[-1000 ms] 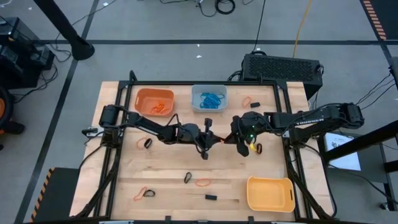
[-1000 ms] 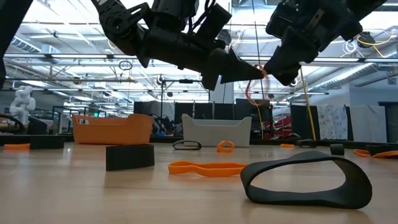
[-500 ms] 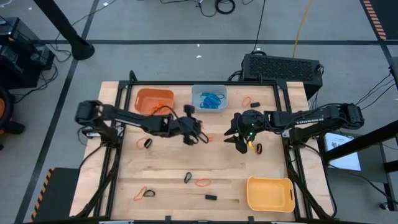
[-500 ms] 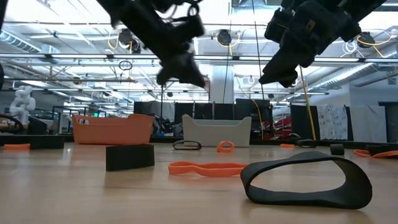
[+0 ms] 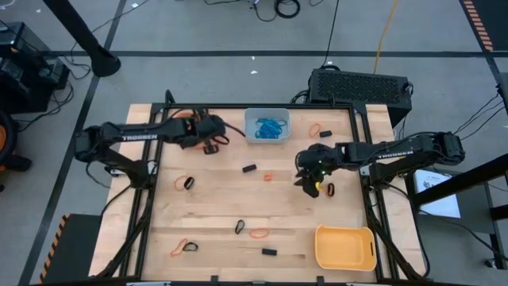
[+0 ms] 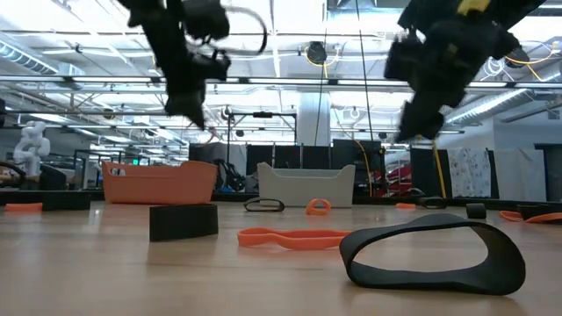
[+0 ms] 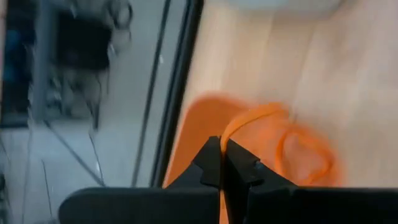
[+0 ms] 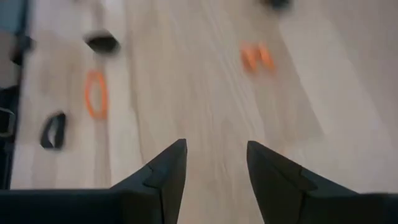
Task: Sort rubber bands into baskets
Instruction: Put the orange rubberband into the orange bin
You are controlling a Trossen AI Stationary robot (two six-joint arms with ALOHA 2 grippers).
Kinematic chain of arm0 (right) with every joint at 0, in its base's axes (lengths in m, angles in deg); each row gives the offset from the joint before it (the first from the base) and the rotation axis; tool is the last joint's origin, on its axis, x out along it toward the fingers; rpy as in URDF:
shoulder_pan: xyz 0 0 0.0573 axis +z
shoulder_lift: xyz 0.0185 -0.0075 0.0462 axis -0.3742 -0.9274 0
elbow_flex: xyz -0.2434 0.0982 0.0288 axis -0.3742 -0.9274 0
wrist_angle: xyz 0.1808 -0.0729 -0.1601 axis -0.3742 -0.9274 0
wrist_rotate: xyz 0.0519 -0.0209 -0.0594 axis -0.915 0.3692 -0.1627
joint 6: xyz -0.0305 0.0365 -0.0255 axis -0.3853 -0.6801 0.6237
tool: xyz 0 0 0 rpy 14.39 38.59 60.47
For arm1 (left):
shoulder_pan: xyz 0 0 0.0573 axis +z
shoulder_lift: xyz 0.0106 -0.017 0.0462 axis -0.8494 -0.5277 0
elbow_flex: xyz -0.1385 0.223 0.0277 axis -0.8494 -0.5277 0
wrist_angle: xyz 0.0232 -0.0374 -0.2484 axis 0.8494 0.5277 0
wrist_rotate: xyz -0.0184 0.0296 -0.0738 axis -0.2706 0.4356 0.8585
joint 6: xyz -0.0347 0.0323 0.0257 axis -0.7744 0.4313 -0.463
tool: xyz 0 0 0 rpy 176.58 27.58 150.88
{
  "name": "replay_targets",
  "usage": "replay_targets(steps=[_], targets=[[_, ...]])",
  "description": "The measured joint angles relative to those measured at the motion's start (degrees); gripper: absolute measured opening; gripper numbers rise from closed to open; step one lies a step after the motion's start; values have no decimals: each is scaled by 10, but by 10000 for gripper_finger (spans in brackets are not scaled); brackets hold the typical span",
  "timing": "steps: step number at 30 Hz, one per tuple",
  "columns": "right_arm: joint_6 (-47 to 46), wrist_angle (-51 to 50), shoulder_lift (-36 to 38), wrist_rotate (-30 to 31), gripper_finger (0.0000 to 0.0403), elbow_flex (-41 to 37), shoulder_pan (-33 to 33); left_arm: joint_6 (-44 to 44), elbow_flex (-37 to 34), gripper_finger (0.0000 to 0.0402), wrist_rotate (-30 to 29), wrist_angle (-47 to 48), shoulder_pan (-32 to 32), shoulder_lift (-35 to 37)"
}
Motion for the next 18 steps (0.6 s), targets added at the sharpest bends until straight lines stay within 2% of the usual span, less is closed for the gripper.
replay_targets(steps=[4, 9, 13, 18], targets=[[-64, -86, 0, 0, 160, 0, 1, 0, -38, 0, 18, 2, 56, 0], [-161, -148, 0, 21, 160, 0, 25, 0, -77, 0, 25, 14, 93, 0], [-188, -151, 0, 35, 160, 0, 50, -1, -96, 0, 55, 8, 103, 0], [-186, -100, 0, 39, 160, 0, 56, -3, -114, 16, 84, -10, 102, 0]])
